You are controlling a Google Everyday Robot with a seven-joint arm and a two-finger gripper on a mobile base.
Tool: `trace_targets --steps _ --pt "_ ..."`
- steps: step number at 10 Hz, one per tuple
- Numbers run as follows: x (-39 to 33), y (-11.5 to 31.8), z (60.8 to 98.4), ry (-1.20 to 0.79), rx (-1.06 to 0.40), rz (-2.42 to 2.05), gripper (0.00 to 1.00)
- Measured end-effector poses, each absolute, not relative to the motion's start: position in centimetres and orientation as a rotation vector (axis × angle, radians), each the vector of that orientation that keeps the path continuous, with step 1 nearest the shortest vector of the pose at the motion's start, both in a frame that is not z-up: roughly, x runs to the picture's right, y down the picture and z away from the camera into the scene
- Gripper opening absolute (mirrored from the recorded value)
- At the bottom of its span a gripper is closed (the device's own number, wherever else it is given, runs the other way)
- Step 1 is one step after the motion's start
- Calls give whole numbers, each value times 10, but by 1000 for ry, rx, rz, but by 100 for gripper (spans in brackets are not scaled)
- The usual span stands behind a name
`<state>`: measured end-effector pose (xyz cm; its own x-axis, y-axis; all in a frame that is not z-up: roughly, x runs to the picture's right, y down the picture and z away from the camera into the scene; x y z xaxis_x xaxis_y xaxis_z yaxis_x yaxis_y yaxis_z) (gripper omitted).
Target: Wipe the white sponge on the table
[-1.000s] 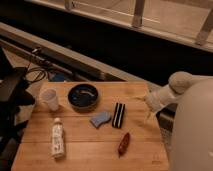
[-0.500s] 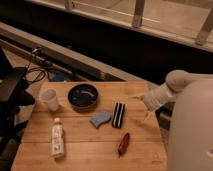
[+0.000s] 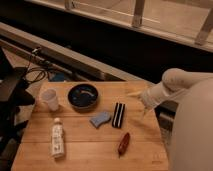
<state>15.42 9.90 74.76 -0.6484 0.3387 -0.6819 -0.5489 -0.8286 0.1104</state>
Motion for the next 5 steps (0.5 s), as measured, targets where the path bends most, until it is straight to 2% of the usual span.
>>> trace_targets --steps 5 --pt "57 70 749 261 -812 2249 80"
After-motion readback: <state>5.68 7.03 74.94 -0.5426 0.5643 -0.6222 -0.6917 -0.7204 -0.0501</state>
